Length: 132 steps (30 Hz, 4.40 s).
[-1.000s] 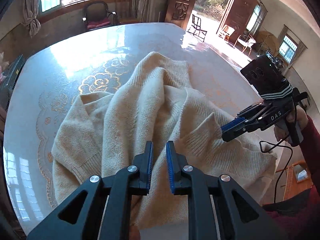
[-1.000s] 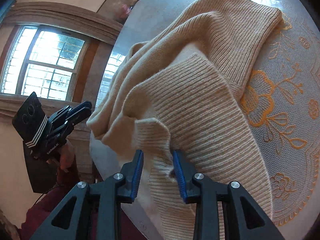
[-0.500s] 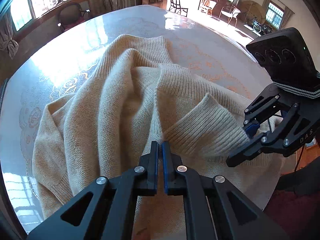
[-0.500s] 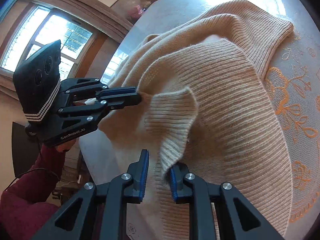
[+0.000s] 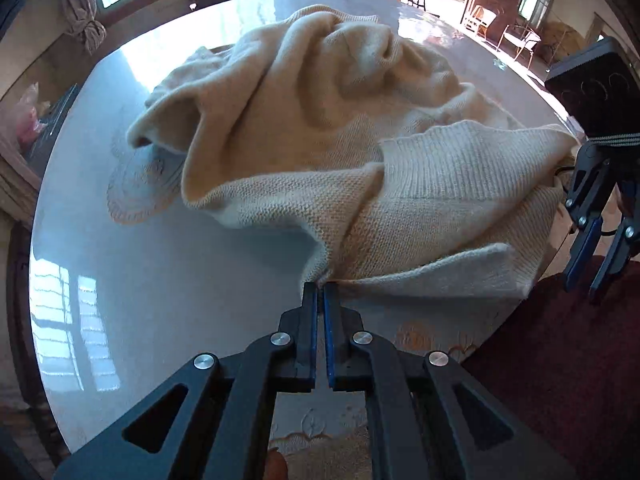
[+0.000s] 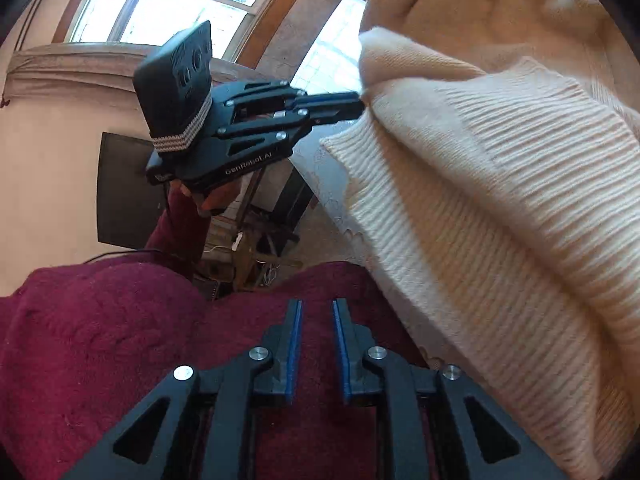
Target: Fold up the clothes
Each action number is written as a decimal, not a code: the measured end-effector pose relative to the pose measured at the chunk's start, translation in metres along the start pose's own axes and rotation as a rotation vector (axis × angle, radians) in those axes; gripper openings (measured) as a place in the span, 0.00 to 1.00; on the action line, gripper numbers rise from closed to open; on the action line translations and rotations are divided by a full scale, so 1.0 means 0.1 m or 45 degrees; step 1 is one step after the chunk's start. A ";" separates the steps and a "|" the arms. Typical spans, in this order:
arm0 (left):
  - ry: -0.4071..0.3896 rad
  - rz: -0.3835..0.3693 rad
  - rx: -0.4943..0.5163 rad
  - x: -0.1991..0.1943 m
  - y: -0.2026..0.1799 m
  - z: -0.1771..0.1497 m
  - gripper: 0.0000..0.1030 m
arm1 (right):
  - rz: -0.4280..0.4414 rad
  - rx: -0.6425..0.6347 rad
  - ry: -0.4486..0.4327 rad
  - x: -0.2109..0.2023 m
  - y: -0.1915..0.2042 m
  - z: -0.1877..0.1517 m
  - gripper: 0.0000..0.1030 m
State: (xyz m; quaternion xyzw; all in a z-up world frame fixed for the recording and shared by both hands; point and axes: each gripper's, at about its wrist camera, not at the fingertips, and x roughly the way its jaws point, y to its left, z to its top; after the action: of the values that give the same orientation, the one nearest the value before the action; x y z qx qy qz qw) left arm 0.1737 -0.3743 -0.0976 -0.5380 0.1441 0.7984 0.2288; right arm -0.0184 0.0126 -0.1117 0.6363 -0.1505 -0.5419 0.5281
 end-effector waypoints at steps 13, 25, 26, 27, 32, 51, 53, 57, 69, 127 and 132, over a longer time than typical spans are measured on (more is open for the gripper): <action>-0.106 0.198 -0.539 -0.57 0.98 -0.33 0.04 | -0.421 0.327 -0.601 -2.59 -1.25 0.65 0.34; -0.155 0.214 -0.431 -0.34 1.62 1.13 0.07 | -0.351 0.772 -0.741 -2.92 -2.46 1.42 0.34; -0.152 0.205 -0.416 -0.24 1.66 1.28 0.07 | -0.334 0.780 -0.749 -2.92 -2.51 1.45 0.34; -0.150 0.203 -0.406 -0.19 1.72 1.38 0.07 | -0.333 0.777 -0.756 -2.91 -2.53 1.49 0.34; -0.128 0.227 -0.356 0.09 1.92 1.76 0.07 | -0.387 0.712 -0.710 -2.75 -2.53 1.76 0.31; -0.122 0.435 -0.282 0.39 2.06 2.30 0.07 | -2.078 0.081 -0.372 -2.71 -1.23 2.01 0.07; -0.130 0.438 -0.278 0.40 2.05 2.37 0.07 | -2.206 0.117 -0.475 -3.03 -1.06 1.86 0.05; -0.117 0.369 -0.275 0.46 1.96 2.59 0.07 | -2.315 0.250 -0.700 -3.61 -0.80 1.40 0.04; 0.049 -0.051 -0.134 0.95 1.25 3.22 0.07 | -0.780 0.429 -0.818 -2.63 -0.62 1.09 0.22; -0.507 -0.002 -0.787 -0.58 2.85 3.52 0.05 | -0.481 0.077 -0.683 -0.45 -0.05 2.75 0.29; -0.531 -0.088 -0.811 -0.67 2.89 3.31 0.05 | -0.166 0.149 -0.607 0.03 -0.22 3.80 0.31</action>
State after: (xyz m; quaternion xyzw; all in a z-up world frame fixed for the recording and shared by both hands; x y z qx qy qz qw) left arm -0.2180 -0.4775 0.0857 -0.4126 -0.1794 0.8873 0.1014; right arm -0.3485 -0.1744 -0.0763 0.5285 -0.2604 -0.6998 0.4039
